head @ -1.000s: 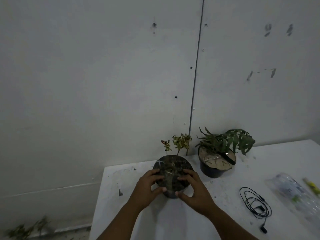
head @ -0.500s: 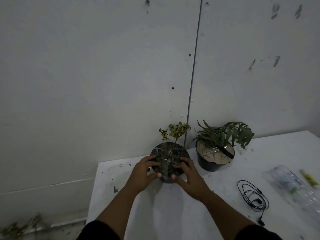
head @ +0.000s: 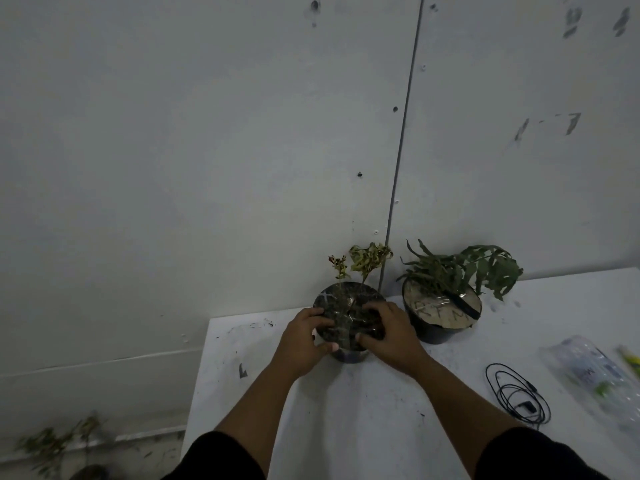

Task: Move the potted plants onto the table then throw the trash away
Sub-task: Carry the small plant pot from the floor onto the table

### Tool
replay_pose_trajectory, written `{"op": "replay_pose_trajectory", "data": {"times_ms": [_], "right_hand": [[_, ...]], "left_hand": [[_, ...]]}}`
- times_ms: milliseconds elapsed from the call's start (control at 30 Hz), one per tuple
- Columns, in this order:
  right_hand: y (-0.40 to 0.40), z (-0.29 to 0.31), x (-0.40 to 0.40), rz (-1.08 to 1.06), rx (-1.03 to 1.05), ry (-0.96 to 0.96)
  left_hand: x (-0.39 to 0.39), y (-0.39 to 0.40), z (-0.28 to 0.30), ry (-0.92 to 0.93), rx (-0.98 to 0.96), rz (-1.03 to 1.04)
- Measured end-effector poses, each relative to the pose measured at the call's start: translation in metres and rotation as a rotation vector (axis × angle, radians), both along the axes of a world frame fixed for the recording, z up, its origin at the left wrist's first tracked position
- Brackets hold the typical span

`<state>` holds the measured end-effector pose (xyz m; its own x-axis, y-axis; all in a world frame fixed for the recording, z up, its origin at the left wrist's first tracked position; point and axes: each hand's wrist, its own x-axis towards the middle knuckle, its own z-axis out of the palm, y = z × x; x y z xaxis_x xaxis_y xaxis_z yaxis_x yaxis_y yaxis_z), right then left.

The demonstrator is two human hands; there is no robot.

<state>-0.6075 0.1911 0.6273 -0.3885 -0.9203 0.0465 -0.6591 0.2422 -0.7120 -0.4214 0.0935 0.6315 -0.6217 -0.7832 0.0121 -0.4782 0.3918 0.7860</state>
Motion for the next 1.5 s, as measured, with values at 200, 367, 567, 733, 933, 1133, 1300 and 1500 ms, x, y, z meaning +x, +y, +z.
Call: {"op": "replay_pose_trajectory", "data": {"times_ms": [200,367,567,733,933,1133,1300,1500], "right_hand": [[-0.027,0.025,0.011,-0.137,0.059,-0.379],[-0.022,0.027,0.016,-0.128,0.009,-0.46],[-0.021,0.017,0.01,-0.111,-0.009,-0.392],[-0.024,0.026,0.007,-0.128,0.018,-0.391],[-0.038,0.01,-0.008,-0.123,0.072,-0.37],[-0.03,0.038,0.002,-0.088,0.146,-0.232],[-0.015,0.037,0.006,-0.095,0.178,-0.063],[0.013,0.032,0.015,-0.063,0.26,0.106]], "left_hand": [[-0.007,-0.001,0.01,-0.084,0.022,-0.039],[-0.007,-0.001,0.011,-0.083,0.003,-0.05],[-0.011,0.001,0.01,-0.07,-0.022,-0.036],[-0.017,0.0,0.011,-0.082,-0.041,-0.028],[-0.024,-0.004,0.012,-0.109,-0.082,-0.017],[-0.025,-0.003,0.011,-0.116,-0.12,0.013],[-0.023,0.005,0.013,-0.109,-0.127,0.019],[-0.008,0.024,0.021,-0.115,-0.17,0.007]]}}
